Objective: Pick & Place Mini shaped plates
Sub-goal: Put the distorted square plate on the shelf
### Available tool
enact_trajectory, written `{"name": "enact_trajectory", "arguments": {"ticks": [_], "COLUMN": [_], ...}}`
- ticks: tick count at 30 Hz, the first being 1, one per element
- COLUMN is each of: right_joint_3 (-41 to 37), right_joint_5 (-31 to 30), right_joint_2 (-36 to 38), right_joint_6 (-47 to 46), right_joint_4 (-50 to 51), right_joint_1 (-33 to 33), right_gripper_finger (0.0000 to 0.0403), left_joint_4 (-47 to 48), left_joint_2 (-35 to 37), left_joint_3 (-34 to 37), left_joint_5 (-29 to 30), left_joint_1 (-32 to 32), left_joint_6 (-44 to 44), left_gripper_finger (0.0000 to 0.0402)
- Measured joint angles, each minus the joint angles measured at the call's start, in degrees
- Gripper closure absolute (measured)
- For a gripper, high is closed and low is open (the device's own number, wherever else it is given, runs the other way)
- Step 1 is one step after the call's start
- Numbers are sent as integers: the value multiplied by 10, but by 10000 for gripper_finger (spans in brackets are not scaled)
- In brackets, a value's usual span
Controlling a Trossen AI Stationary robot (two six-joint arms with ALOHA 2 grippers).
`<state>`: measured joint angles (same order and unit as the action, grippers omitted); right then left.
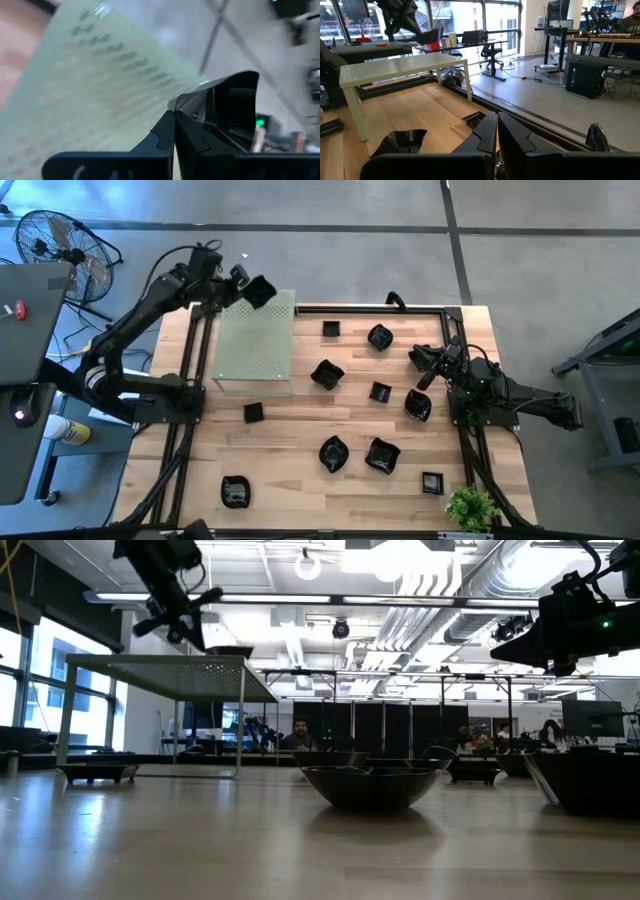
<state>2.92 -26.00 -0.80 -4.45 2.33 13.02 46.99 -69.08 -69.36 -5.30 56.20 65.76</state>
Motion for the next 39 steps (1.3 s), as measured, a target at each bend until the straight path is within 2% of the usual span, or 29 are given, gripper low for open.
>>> {"name": "enact_trajectory", "arguments": {"ticks": [14, 39], "right_joint_3": [0, 0], "right_joint_5": [0, 0], "right_joint_2": [0, 0], "right_joint_6": [0, 0], "right_joint_4": [0, 0], "right_joint_1": [0, 0], "right_gripper_finger": [391, 391], "left_joint_4": [12, 8], "left_joint_2": [-40, -57], "left_joint_3": [0, 0], "left_joint_5": [-3, -3], "left_joint_1": [50, 49], "left_joint_6": [-26, -46], "left_gripper_finger": [400, 398]}}
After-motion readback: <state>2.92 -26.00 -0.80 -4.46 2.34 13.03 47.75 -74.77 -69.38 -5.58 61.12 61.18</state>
